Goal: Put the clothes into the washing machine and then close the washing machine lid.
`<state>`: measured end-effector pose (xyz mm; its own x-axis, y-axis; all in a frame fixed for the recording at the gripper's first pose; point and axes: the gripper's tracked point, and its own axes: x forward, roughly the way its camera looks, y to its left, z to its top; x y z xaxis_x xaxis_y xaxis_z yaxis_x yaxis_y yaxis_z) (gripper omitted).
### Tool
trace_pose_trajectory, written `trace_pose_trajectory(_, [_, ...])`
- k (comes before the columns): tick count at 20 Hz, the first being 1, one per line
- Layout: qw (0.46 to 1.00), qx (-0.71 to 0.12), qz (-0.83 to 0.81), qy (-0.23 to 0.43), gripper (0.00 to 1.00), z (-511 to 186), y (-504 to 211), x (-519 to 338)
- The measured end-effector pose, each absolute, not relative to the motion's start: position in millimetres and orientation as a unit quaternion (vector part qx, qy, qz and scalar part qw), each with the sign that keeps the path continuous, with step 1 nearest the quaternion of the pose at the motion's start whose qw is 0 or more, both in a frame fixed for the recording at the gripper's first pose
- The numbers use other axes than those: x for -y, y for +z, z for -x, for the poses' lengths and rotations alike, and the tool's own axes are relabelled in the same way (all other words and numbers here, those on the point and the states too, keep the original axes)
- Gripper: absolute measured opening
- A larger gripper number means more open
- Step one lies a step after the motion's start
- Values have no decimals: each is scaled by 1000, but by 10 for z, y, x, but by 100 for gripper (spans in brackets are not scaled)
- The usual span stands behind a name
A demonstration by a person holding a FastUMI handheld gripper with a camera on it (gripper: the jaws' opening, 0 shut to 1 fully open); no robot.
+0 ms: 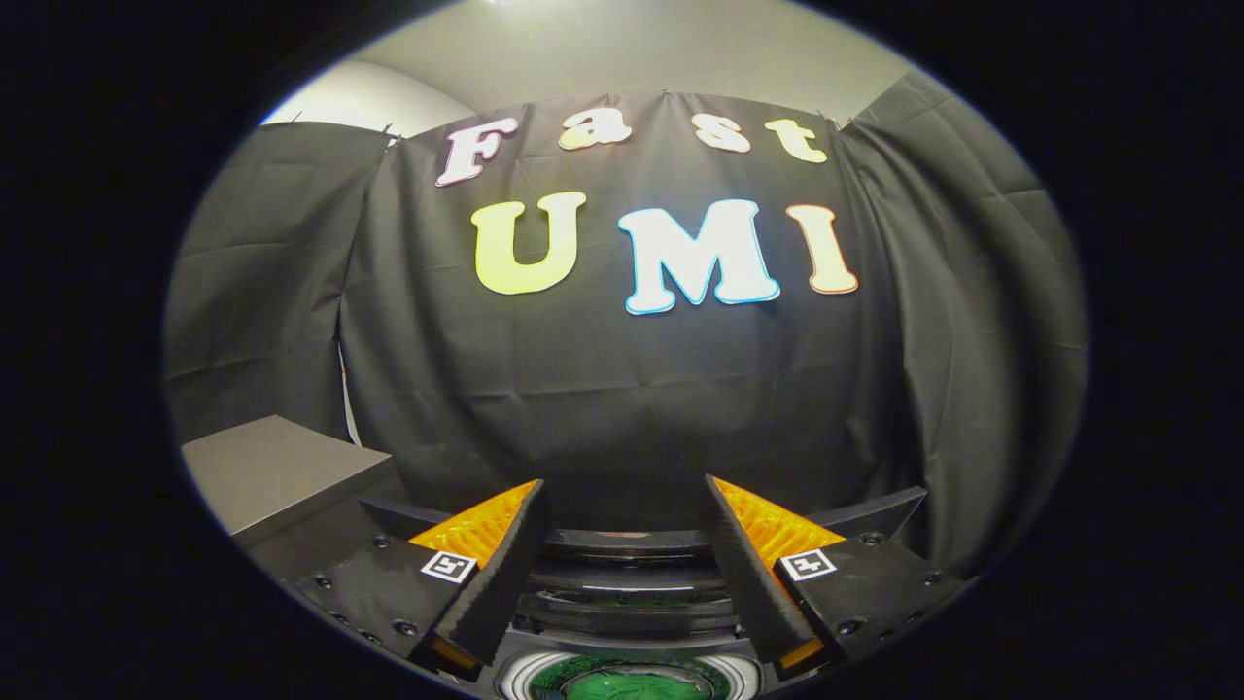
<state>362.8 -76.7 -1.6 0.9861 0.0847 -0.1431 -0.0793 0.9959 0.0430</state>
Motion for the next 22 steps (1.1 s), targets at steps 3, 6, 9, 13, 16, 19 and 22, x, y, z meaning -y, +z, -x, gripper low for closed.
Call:
trace_pose_trajectory(3, [997,-72,-15,36,97,-3496,-23,763])
trace_pose_trajectory(6, [997,-71,-16,32,97,-3379,-41,763])
trace_pose_trajectory(9, [997,-71,-16,30,97,-3260,-66,755])
trace_pose_trajectory(13, [997,-69,-14,28,97,-3104,-122,756])
trace_pose_trajectory(16, [997,-72,-13,27,97,-2982,-167,752])
trace_pose_trajectory(19, [997,-76,-13,27,98,-2891,-202,749])
trace_pose_trajectory(22, [997,-78,-11,25,97,-2793,-254,751])
